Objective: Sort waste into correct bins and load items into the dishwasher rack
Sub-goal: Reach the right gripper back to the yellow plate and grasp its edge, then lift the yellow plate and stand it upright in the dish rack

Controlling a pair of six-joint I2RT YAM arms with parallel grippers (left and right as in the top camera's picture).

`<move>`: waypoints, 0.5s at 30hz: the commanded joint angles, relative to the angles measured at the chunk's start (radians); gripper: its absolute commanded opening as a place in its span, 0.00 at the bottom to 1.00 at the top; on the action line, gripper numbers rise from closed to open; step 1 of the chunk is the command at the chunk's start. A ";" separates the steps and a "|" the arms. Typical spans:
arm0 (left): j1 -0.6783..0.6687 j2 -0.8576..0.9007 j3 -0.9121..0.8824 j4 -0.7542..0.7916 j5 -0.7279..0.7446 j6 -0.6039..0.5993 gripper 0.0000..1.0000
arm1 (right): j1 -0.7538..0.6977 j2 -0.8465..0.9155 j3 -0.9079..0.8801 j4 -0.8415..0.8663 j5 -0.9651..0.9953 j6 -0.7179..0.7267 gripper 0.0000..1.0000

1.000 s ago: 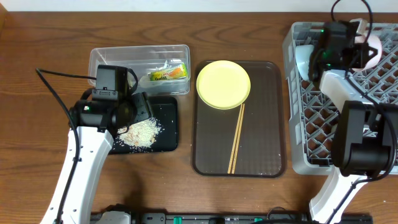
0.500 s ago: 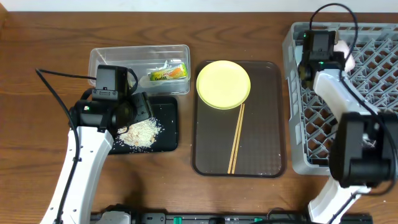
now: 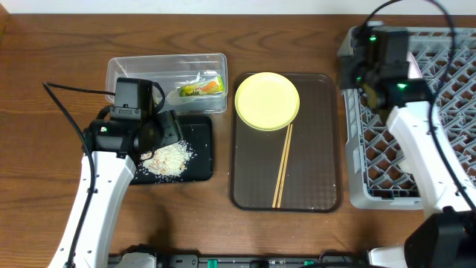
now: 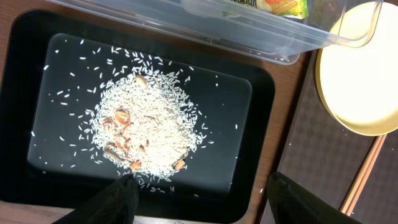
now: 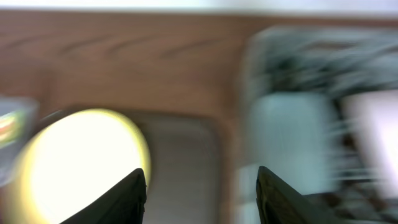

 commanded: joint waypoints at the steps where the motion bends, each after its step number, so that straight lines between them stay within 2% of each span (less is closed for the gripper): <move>1: 0.004 0.002 -0.001 -0.002 -0.012 -0.013 0.69 | 0.071 0.048 -0.009 -0.023 -0.127 0.130 0.51; 8: 0.004 0.002 -0.001 -0.002 -0.012 -0.013 0.69 | 0.177 0.214 -0.011 -0.041 0.035 0.288 0.50; 15: 0.004 0.002 -0.001 -0.002 -0.012 -0.013 0.69 | 0.212 0.382 -0.011 -0.032 0.050 0.389 0.46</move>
